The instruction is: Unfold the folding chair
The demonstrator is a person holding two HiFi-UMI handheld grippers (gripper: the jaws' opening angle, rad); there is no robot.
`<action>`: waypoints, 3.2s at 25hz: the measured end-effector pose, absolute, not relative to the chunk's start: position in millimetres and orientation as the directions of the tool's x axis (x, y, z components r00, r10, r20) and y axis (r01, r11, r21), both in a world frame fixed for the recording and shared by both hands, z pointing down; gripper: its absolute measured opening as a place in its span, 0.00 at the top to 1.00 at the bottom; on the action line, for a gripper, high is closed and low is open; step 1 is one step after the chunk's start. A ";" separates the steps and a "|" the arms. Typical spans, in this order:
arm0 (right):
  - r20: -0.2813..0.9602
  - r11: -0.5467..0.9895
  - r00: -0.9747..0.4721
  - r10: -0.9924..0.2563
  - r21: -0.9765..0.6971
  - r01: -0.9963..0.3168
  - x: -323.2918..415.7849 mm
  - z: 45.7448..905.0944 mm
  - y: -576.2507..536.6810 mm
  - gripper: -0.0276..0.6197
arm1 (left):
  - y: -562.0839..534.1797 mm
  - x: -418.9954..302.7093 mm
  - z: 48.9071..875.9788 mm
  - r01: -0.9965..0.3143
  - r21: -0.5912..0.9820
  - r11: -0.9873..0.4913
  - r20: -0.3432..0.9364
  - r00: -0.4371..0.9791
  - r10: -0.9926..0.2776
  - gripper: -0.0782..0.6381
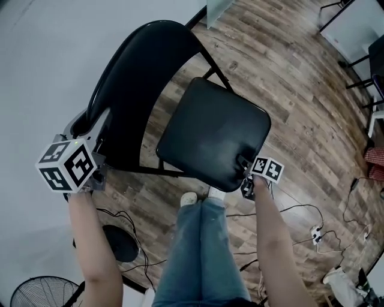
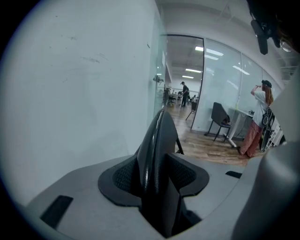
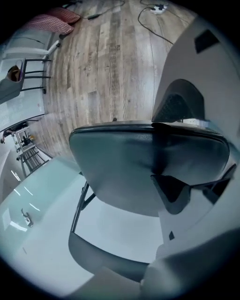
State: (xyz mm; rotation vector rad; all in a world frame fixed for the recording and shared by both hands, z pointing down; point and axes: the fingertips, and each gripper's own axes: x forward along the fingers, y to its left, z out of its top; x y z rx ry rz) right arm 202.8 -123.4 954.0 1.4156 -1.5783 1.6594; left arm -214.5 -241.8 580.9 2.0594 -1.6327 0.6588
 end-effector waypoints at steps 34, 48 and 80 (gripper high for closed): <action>0.860 -0.113 -0.290 -0.421 -0.366 -0.924 162.2 661.1 -88.2 0.45 | -225.4 -218.8 550.2 -0.982 -0.056 -0.180 0.715 0.086 -0.694 0.56; 0.849 0.041 -0.301 -0.435 -0.315 -0.948 159.4 562.4 -80.6 0.45 | -189.1 -190.3 451.7 -0.968 -0.025 -0.249 0.610 0.183 -0.771 0.55; 0.289 0.392 -0.354 -0.889 0.083 -0.916 120.4 273.4 -107.4 0.54 | -128.9 -142.2 251.0 -0.928 -0.104 -0.359 0.116 0.347 -0.931 0.55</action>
